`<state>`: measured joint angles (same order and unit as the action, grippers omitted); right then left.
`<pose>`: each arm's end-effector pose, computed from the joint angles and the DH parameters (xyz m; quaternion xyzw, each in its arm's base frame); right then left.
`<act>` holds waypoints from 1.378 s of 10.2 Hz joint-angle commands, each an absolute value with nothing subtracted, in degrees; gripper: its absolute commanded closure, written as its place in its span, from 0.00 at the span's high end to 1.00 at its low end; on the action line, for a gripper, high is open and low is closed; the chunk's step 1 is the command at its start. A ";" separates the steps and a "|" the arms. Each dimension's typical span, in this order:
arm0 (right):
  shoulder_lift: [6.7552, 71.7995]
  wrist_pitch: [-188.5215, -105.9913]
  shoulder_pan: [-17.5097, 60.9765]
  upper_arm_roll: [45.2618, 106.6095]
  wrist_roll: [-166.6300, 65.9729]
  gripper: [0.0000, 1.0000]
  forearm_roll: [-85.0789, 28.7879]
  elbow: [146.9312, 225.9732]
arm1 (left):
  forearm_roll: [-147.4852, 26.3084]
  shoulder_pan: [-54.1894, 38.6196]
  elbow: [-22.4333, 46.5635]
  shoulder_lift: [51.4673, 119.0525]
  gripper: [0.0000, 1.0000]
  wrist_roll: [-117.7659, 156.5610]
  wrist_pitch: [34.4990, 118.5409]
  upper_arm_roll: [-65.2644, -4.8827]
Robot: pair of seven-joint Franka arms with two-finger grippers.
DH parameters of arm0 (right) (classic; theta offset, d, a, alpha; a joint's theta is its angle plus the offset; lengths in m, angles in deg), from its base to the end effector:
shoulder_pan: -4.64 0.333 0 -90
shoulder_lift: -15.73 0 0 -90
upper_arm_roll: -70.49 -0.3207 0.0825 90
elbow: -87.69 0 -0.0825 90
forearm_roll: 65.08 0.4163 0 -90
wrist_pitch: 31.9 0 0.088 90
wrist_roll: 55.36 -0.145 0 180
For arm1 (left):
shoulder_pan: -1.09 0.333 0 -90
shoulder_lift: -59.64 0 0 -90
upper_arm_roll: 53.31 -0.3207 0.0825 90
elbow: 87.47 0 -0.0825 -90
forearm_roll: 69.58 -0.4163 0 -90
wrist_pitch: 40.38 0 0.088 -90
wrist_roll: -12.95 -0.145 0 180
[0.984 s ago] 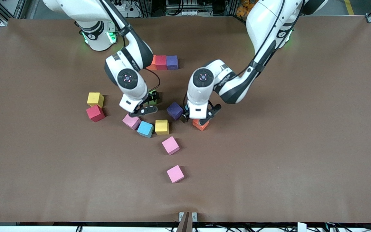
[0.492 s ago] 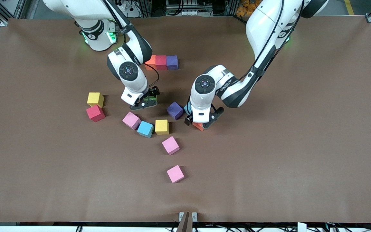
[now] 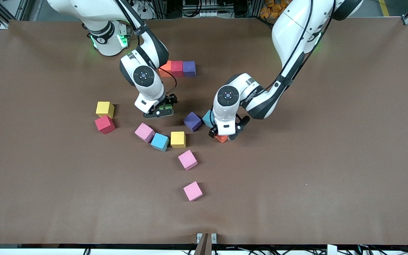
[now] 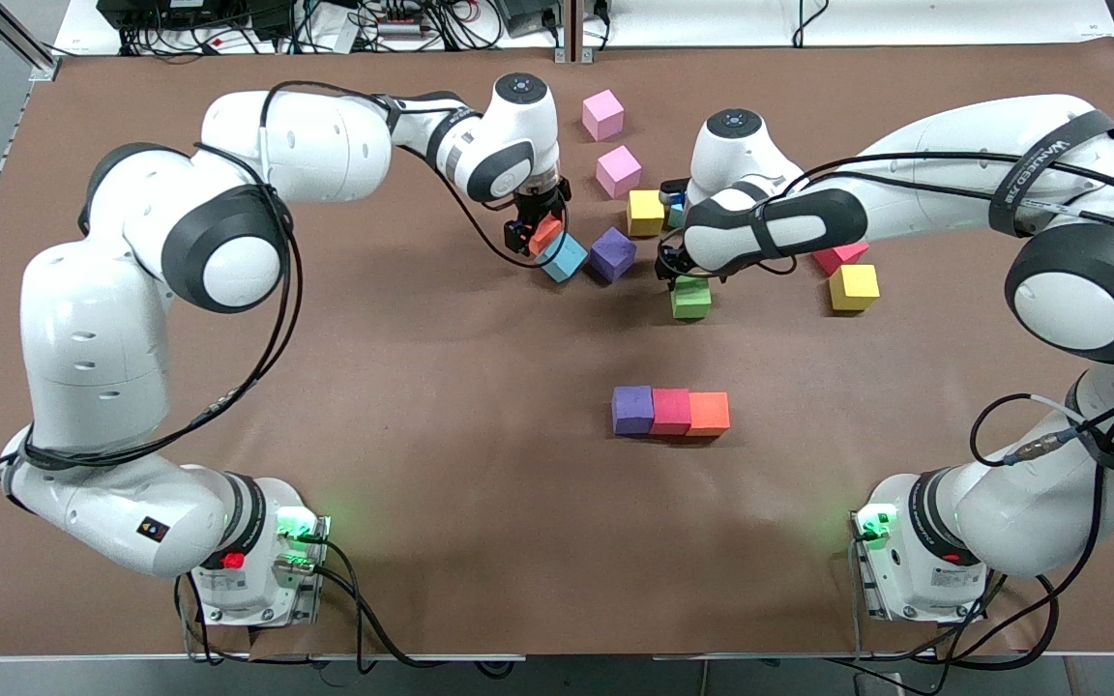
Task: Form number 2 with 11 blocks
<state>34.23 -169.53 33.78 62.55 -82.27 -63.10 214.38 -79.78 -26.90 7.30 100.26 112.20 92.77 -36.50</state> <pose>0.4392 0.3378 0.1627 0.9947 0.0728 -0.0722 0.0064 0.5190 -0.4843 0.1534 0.9013 0.4322 -0.0293 0.0075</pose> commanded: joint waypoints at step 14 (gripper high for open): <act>33.57 -172.61 37.24 60.39 -95.06 0.00 -64.02 215.22 | -81.36 -24.84 8.24 99.63 0.48 112.18 92.51 -35.82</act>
